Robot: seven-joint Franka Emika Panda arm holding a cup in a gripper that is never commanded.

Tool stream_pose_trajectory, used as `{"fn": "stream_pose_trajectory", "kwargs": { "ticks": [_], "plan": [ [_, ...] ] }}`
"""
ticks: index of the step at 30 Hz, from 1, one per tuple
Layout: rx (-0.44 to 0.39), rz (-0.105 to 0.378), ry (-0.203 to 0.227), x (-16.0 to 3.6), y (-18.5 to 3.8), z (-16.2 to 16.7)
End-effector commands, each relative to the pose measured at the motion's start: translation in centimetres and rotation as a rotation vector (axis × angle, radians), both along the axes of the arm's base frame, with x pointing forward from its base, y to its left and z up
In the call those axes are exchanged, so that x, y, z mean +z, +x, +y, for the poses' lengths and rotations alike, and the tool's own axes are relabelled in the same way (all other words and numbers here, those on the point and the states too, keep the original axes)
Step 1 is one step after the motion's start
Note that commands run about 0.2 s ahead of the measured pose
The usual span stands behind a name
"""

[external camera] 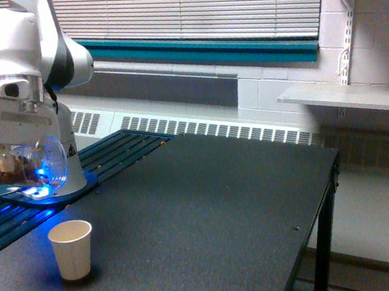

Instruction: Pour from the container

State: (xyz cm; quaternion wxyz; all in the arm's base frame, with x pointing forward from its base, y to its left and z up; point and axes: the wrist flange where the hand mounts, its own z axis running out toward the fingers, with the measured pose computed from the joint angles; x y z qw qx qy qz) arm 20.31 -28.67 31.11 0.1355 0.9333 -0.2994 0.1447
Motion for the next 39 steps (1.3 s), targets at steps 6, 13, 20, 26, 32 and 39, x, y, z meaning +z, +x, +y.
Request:
{"fn": "stream_pose_trajectory", "kwargs": {
  "ticks": [6, 13, 20, 26, 32, 39],
  "plan": [
    [-0.046, 0.011, -0.003, -1.07, -1.11, -0.12],
    [-0.034, 0.031, -0.009, -1.45, -1.22, -0.11],
    [-0.025, 0.049, -0.022, -1.56, -1.34, -0.23],
    [-0.031, 0.067, -0.037, -1.62, -1.58, -0.43],
    [-0.026, 0.079, -0.053, -1.58, -1.39, -0.57],
    [-0.018, 0.088, -0.063, -1.63, -0.80, -0.51]
  ]
}}
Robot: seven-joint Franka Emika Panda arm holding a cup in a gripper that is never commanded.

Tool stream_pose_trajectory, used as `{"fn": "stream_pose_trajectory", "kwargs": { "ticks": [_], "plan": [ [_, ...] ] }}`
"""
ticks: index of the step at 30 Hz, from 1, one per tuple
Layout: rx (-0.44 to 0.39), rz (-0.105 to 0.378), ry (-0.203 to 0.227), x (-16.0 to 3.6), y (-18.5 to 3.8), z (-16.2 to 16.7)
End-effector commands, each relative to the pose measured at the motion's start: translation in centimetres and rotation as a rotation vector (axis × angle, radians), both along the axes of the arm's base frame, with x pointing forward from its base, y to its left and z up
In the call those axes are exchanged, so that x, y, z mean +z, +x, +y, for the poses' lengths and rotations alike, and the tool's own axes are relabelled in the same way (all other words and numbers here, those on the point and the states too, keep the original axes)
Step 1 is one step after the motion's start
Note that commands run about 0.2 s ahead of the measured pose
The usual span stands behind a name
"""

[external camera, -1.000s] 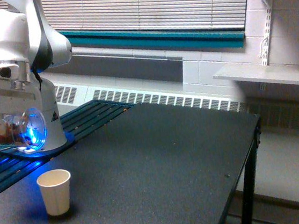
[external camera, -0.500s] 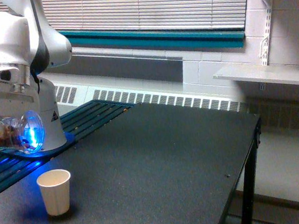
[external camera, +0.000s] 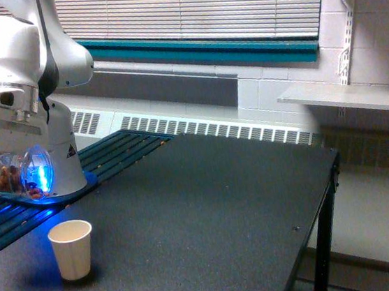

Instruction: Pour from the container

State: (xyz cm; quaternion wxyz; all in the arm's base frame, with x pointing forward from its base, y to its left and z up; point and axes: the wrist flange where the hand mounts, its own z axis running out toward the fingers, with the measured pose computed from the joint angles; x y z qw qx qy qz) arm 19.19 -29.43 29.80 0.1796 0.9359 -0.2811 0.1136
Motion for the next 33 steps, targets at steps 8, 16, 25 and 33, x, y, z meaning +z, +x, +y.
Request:
{"fn": "stream_pose_trajectory", "kwargs": {
  "ticks": [8, 16, 25, 33],
  "plan": [
    [-0.024, 0.006, -0.009, -0.34, 0.73, 0.26],
    [-0.016, 0.024, -0.024, -0.28, 0.80, 0.20],
    [-0.008, 0.037, -0.038, -0.25, 0.60, 0.14],
    [-0.003, 0.047, -0.050, -0.14, 0.45, 0.09]
  ]
}}
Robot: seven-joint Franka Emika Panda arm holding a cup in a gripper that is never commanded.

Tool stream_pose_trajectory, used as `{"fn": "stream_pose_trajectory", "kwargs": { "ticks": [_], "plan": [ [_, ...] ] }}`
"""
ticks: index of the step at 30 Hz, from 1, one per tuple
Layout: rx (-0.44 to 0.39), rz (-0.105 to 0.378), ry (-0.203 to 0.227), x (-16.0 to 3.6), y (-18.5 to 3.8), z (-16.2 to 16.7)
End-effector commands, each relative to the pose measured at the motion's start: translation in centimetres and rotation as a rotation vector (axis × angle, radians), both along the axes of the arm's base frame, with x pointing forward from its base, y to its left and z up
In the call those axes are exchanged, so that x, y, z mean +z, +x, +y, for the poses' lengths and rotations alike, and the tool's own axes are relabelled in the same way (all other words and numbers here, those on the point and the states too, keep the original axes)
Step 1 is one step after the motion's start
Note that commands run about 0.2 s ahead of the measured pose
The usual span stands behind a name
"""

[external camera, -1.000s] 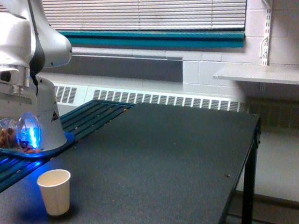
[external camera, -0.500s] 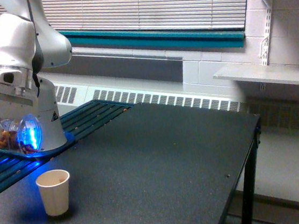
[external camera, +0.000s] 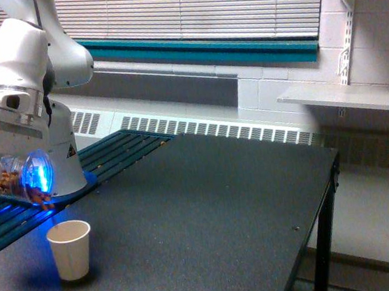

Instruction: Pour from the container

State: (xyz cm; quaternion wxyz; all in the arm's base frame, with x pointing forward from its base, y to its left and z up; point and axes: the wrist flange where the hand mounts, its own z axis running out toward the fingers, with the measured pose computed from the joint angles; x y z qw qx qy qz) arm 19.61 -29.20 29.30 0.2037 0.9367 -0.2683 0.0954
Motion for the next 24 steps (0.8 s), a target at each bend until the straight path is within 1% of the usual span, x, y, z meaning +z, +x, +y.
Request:
{"fn": "stream_pose_trajectory", "kwargs": {
  "ticks": [1, 24],
  "plan": [
    [-0.014, -0.005, -0.014, 0.37, 0.02, -0.17],
    [0.007, 0.020, -0.037, 0.74, 0.56, -0.30]
  ]
}}
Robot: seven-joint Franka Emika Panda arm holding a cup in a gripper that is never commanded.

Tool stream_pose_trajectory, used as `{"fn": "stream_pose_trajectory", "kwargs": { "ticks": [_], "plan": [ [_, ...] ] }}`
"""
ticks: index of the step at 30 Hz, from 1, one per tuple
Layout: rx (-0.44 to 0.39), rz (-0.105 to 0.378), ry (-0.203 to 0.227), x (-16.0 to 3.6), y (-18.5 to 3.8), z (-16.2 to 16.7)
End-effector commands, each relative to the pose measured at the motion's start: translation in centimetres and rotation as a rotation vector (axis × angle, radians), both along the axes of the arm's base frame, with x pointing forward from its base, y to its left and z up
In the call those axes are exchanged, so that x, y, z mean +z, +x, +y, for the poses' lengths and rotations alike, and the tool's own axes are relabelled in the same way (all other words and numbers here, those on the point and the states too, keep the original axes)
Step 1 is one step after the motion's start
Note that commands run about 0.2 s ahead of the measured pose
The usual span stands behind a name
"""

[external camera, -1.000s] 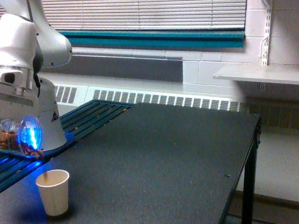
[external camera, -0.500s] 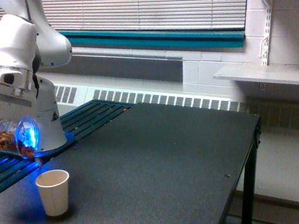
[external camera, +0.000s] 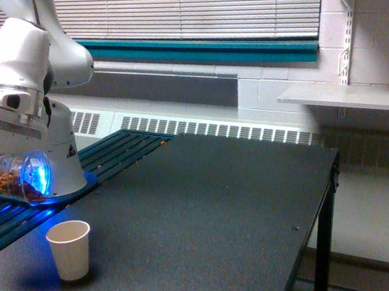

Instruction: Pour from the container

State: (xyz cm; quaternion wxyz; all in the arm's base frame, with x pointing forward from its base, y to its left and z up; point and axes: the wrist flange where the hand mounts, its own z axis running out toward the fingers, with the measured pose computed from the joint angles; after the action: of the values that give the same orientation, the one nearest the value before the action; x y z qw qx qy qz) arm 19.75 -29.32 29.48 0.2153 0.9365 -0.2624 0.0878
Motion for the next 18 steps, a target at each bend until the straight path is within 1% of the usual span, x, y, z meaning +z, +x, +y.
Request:
{"fn": "stream_pose_trajectory", "kwargs": {
  "ticks": [1, 7, 18],
  "plan": [
    [0.003, -0.002, -0.020, 0.57, 0.44, -0.18],
    [0.009, 0.015, -0.027, 0.59, 0.43, -0.25],
    [0.017, 0.032, -0.038, 0.71, 0.48, -0.26]
  ]
}}
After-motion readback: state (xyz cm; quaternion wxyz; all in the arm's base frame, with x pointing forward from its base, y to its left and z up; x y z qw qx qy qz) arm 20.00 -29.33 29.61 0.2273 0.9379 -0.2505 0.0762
